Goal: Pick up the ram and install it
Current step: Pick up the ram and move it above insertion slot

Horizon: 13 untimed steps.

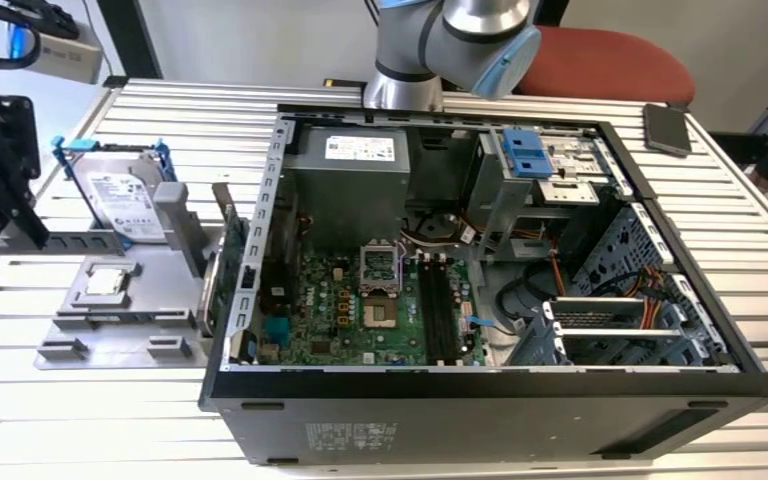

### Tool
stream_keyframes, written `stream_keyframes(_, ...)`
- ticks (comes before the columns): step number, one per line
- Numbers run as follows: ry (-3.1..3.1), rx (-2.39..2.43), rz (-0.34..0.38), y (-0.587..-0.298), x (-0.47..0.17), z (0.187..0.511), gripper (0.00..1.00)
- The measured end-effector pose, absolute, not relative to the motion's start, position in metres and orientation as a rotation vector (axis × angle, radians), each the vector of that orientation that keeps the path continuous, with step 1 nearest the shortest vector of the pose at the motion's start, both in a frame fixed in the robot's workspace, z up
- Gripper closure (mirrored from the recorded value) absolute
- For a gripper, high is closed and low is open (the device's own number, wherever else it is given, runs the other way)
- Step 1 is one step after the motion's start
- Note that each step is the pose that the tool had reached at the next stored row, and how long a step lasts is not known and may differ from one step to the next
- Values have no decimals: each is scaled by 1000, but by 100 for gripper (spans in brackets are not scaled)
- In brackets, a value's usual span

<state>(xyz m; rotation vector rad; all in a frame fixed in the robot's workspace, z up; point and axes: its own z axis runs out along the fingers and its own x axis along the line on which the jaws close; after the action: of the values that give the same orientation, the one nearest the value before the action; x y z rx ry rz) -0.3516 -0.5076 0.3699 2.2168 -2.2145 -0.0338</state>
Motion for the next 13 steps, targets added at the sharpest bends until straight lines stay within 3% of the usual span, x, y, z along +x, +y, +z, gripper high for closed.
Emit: stream_keyframes(13,-2215,2217,-34,-508,-352,399,100)
